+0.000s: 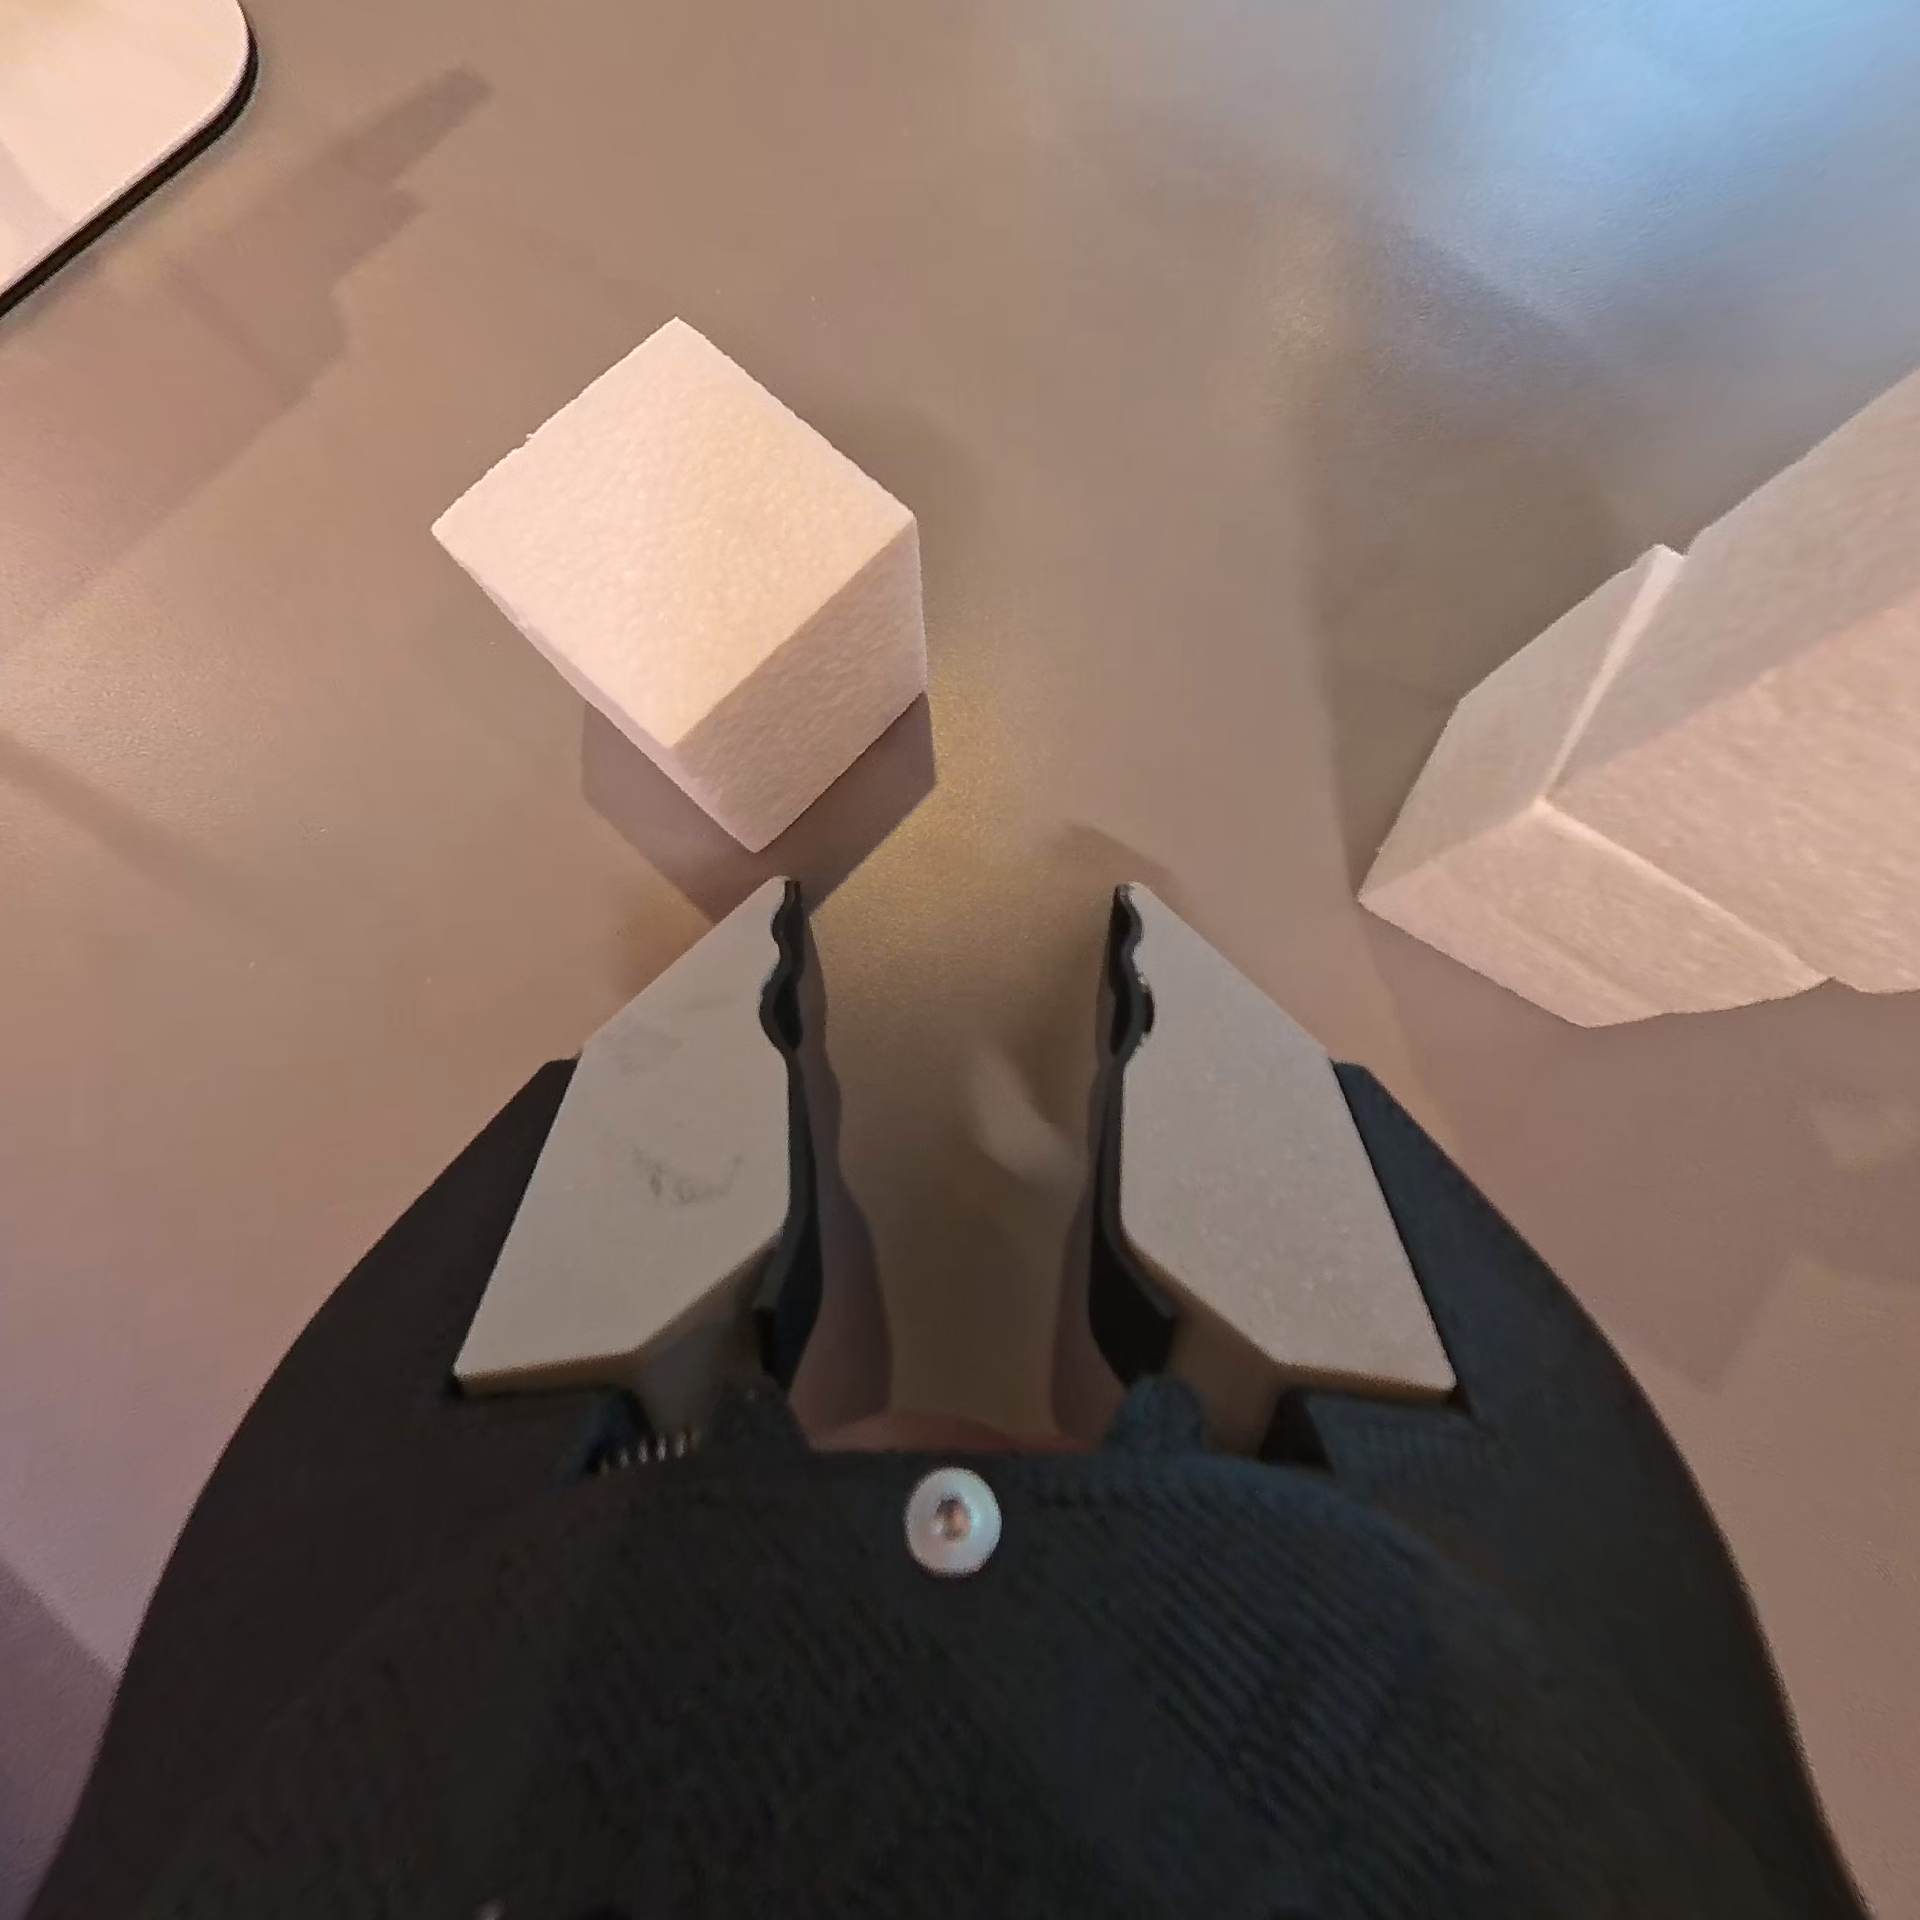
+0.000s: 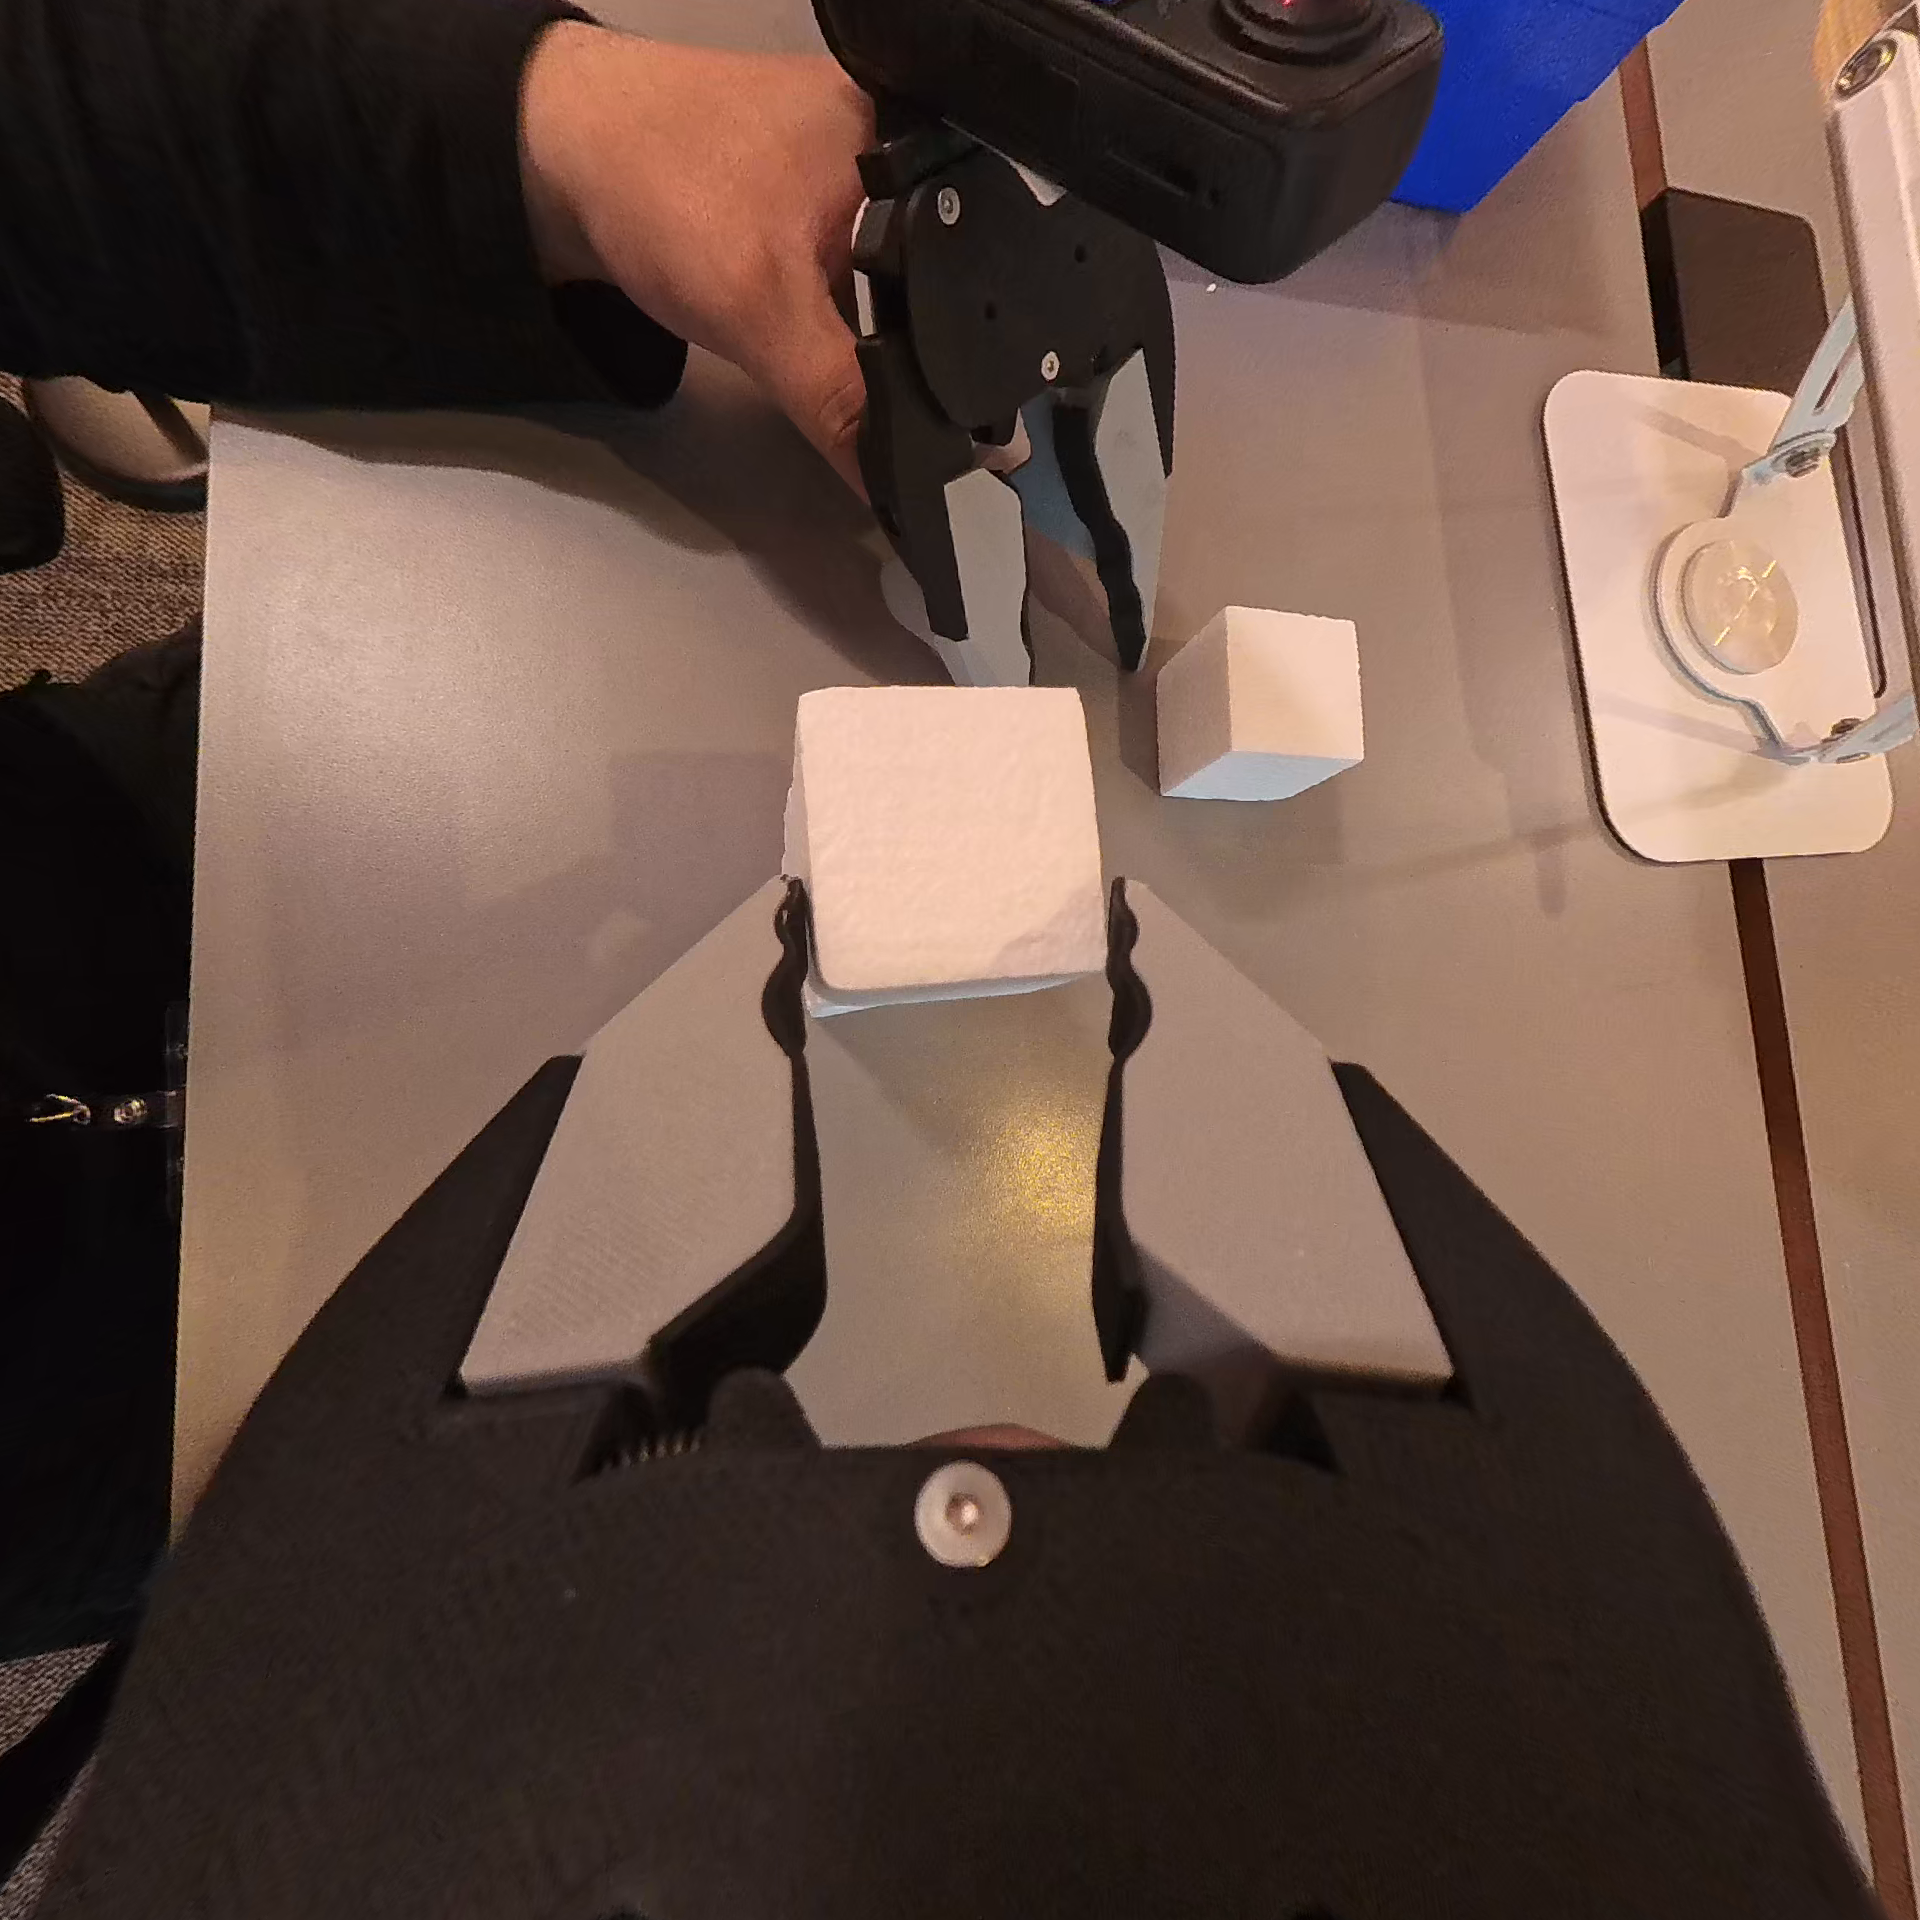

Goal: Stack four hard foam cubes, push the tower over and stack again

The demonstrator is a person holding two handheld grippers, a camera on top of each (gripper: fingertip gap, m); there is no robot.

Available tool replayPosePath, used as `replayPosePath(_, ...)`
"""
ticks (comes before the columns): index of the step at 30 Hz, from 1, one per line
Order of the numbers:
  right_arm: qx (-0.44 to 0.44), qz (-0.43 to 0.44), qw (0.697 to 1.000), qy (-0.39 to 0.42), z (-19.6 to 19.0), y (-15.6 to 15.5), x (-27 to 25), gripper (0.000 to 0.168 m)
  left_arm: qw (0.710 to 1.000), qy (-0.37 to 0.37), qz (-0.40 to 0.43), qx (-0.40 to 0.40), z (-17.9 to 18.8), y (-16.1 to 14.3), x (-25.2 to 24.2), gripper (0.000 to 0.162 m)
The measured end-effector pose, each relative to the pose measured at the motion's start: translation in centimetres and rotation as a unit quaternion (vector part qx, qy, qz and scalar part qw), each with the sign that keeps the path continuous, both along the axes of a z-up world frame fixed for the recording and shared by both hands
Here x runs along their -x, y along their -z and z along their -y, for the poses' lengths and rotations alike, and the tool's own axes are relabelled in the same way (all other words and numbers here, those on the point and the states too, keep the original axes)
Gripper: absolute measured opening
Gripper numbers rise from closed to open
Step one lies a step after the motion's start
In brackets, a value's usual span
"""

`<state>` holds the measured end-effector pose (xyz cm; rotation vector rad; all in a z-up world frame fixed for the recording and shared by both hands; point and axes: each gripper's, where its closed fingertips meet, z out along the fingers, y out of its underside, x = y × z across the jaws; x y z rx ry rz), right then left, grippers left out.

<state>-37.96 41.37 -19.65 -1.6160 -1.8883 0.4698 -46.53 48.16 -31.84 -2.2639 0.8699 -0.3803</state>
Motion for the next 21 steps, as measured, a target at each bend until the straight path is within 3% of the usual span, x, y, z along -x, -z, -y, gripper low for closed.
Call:
replayPosePath(11, 0.033, -0.039, 0.999, -0.017, 0.5, -0.4, 0.3, 0.079, 1.0, 0.0, 0.001, 0.0, 0.0, 0.0, 0.0, 0.058)
replayPosePath(15, 0.029, -0.108, 0.994, -0.008, -0.3, -2.9, 0.3, 0.086, 1.0, -0.001, 0.001, 0.0, -0.1, 0.0, 0.0, 0.058)
replayPosePath(21, -0.019, -0.255, 0.965, 0.054, -3.5, -6.4, -1.8, 0.081, 0.999, -0.024, 0.024, -0.005, -0.6, -0.5, 0.2, 0.064)
